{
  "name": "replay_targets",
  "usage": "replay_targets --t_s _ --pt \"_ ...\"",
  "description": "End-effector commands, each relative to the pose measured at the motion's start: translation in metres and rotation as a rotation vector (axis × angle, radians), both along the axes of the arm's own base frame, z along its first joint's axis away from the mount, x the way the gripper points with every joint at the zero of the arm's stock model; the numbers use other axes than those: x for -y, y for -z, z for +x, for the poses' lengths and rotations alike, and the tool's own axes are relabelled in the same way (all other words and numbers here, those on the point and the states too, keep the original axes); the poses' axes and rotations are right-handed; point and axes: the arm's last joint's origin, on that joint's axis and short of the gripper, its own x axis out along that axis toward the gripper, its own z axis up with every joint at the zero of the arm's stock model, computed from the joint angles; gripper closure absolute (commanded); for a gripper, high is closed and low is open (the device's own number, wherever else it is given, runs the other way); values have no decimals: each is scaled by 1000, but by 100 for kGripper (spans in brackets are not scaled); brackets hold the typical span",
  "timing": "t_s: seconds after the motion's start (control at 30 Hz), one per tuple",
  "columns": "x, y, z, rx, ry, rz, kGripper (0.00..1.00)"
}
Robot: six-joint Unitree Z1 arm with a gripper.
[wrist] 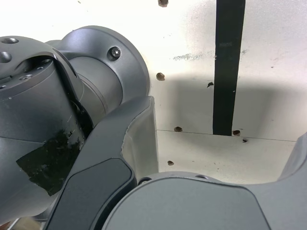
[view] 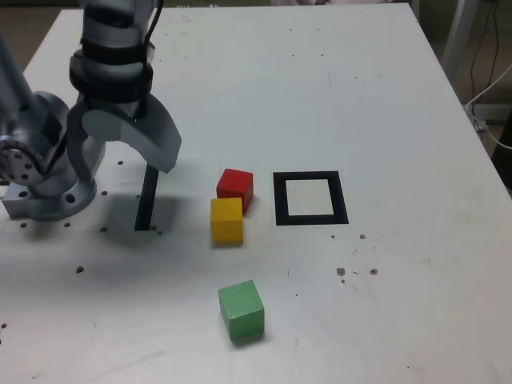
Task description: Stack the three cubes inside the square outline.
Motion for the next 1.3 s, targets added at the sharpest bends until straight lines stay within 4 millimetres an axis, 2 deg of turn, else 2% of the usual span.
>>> replay_targets --t_s 0.0,0.33,0.73,1.0,1.27 --pt "0 0 1 -4 -1 -2 0" --pt "1 -1 6 -6 -5 -14 0" --pt "8 1 20 -39 -6 -54 0" --pt "28 -12 42 14 31 -29 0" --pt "30 -17 66 43 79 29 1"
